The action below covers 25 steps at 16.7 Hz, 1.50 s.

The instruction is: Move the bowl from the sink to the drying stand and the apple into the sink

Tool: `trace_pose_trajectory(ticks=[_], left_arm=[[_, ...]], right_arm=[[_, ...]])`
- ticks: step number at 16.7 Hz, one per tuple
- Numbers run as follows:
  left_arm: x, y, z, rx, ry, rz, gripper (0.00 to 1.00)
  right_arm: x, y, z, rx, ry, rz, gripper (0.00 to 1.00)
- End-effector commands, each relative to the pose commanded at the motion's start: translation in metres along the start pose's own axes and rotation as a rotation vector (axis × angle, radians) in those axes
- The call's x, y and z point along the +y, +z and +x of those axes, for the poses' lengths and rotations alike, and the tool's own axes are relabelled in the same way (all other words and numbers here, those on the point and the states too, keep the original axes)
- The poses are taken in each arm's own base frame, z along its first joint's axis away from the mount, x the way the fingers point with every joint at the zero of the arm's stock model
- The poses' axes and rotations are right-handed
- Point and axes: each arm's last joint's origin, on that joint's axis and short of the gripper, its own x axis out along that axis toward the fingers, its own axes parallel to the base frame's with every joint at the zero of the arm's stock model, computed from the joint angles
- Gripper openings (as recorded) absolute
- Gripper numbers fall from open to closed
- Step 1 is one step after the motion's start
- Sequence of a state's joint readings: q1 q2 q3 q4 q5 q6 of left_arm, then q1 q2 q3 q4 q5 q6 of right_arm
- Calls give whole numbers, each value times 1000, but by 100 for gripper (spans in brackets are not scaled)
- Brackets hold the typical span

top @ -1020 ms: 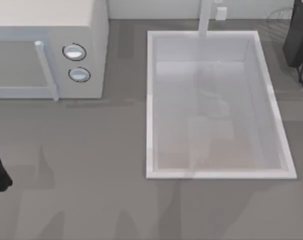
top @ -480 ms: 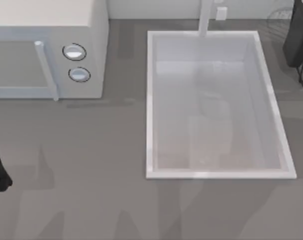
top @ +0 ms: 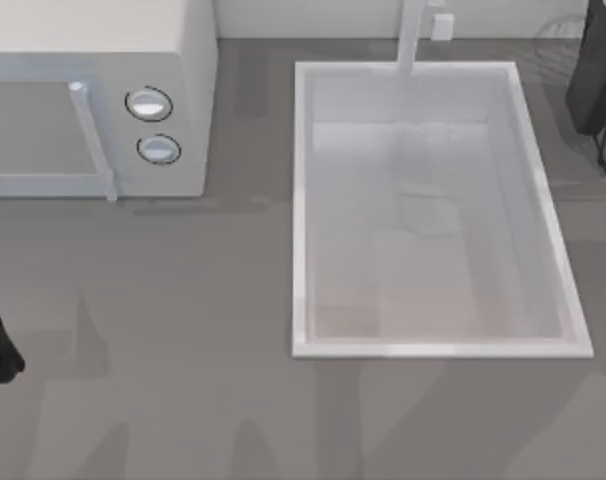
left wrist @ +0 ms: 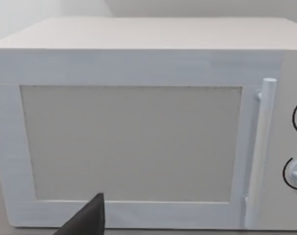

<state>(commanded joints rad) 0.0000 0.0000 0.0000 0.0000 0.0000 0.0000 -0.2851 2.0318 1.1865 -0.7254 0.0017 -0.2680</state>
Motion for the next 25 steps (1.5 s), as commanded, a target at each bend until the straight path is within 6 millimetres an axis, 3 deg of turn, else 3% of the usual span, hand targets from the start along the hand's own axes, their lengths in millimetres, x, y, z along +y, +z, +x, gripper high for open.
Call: trace_pose_trajectory(ticks=[2, 15, 23, 24, 25], left_arm=[[0, 0, 0, 0, 0, 0, 100], [0, 0, 0, 0, 0, 0, 100], [0, 0, 0, 0, 0, 0, 100], [0, 0, 0, 0, 0, 0, 100], [0, 0, 0, 0, 0, 0, 100]], right_arm=[[0, 0, 0, 0, 0, 0, 100], [0, 0, 0, 0, 0, 0, 2], [0, 0, 0, 0, 0, 0, 0], [1, -3, -32, -48, 19, 14, 0], [1, -2, -33, -49, 19, 14, 0]])
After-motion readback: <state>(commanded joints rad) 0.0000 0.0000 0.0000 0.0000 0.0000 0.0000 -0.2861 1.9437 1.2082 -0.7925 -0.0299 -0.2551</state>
